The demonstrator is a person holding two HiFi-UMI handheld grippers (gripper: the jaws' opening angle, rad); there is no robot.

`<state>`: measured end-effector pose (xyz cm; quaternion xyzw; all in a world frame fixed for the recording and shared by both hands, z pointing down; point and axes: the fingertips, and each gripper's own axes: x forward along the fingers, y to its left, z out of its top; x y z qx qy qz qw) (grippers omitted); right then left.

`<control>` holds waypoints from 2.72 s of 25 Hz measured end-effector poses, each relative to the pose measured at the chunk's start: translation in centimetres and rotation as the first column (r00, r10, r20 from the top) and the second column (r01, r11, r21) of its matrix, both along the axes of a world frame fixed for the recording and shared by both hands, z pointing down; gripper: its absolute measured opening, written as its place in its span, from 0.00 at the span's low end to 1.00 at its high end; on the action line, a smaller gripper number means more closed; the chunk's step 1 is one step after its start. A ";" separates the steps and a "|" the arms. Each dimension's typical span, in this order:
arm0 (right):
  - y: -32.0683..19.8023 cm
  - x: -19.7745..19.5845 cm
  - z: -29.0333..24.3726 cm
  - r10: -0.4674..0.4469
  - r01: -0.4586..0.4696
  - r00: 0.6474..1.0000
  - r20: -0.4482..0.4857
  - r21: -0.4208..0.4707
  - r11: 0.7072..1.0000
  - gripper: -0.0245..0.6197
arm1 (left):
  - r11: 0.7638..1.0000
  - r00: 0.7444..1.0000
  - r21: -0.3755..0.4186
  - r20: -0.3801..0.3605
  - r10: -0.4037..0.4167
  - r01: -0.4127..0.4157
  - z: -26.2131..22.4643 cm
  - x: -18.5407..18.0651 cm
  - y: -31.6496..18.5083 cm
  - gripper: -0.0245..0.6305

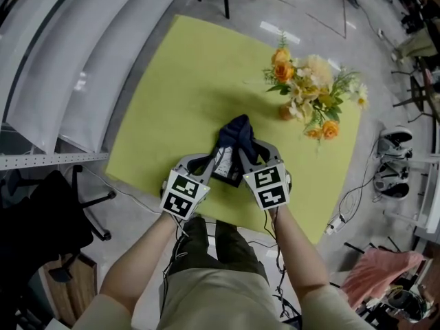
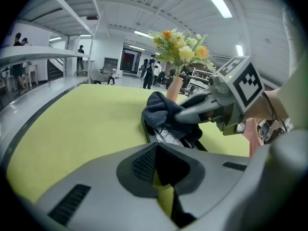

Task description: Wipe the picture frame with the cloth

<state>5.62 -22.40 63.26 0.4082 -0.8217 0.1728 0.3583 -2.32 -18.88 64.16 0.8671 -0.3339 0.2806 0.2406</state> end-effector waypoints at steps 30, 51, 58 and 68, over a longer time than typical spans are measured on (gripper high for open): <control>3.2 -5.3 0.5 -0.072 0.074 0.996 0.045 -0.041 0.996 0.20 | 0.998 0.999 -0.051 -0.031 -0.022 0.020 0.2 -0.8 2.7 0.05; 5.9 -2.2 -3.7 0.047 -0.042 0.994 0.098 -0.047 0.998 0.20 | 1.000 1.000 -0.016 0.020 0.009 -0.009 -0.9 -1.5 4.2 0.05; 6.7 -7.4 -0.7 0.062 -0.034 0.981 0.182 -0.153 0.988 0.20 | 0.998 0.999 -0.048 0.011 -0.038 0.039 0.1 -1.3 3.9 0.05; 8.4 -6.5 0.4 0.049 -0.015 0.984 0.174 -0.187 0.982 0.19 | 0.999 0.999 -0.039 -0.014 -0.039 0.038 0.2 -1.5 4.0 0.05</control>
